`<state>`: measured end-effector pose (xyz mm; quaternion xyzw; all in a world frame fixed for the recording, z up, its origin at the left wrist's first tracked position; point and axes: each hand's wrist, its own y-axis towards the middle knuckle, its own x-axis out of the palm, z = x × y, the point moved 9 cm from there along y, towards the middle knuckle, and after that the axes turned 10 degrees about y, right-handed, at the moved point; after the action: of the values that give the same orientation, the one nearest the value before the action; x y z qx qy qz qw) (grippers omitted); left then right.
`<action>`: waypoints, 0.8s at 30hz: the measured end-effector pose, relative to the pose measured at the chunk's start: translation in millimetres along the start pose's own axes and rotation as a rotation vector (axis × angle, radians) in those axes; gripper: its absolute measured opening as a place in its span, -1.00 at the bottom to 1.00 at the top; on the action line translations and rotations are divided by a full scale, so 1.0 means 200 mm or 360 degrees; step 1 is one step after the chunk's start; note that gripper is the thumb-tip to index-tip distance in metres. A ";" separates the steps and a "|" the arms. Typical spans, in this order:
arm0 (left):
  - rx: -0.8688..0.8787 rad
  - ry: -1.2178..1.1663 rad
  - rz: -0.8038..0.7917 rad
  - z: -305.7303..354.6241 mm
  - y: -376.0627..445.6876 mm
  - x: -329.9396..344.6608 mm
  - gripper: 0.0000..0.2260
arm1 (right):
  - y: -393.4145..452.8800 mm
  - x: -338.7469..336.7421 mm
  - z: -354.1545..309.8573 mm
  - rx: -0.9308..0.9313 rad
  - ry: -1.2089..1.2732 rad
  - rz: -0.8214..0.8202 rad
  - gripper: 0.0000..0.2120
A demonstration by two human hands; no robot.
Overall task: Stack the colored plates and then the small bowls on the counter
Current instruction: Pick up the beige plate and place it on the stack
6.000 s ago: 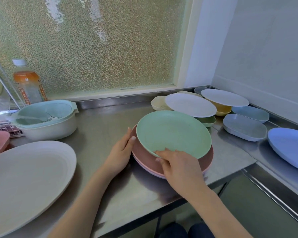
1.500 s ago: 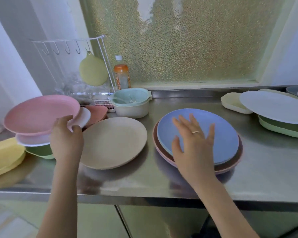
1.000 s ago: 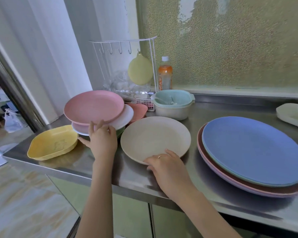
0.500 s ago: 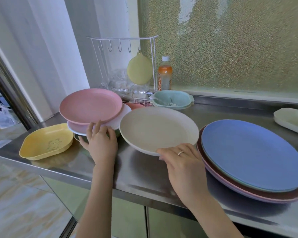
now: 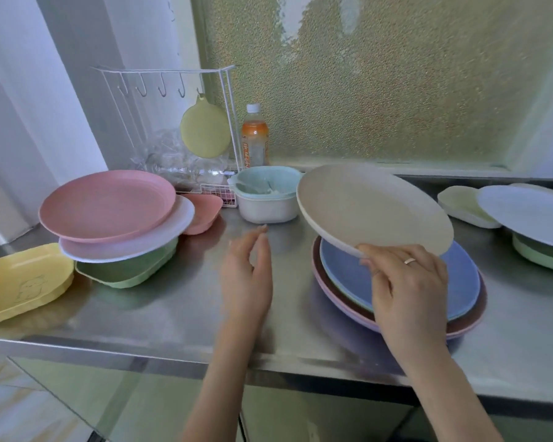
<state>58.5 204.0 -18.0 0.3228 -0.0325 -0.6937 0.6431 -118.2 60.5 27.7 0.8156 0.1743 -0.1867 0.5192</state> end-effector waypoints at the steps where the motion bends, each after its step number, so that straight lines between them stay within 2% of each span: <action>1: -0.0022 -0.0171 -0.0146 0.07 -0.03 0.11 -0.73 | -0.02 -0.02 0.05 0.0044 -0.0019 -0.0015 -0.81; 4: -0.0030 -0.0513 -0.0468 0.23 -0.10 0.37 -0.75 | -0.08 -0.07 0.16 0.0115 -0.0091 -0.0079 -0.69; 7: 0.0005 -0.0495 -0.0562 0.26 -0.13 0.49 -0.79 | -0.15 -0.07 0.25 0.0212 -0.0100 -0.0184 -0.63; 11: -0.0013 -0.0407 -0.0492 0.20 -0.14 0.50 -0.72 | -0.20 -0.06 0.27 0.0224 -0.0036 -0.0243 -0.65; 15: -0.0245 -0.0396 -0.0458 0.09 -0.13 0.49 -0.73 | -0.20 -0.02 0.26 0.0224 0.0041 -0.0380 -0.67; 18: -0.0280 -0.0360 -0.0458 0.08 -0.12 0.48 -0.74 | -0.21 -0.01 0.24 0.0225 0.0097 -0.0397 -0.75; 24: -0.0256 -0.0335 -0.0432 0.10 -0.13 0.46 -0.73 | -0.25 0.02 0.27 0.0295 0.0159 -0.0510 -0.77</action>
<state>29.9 117.3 -51.2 0.1973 -0.0002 -0.8043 0.5604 -145.0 31.8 -34.0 0.8300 0.3096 -0.2415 0.3960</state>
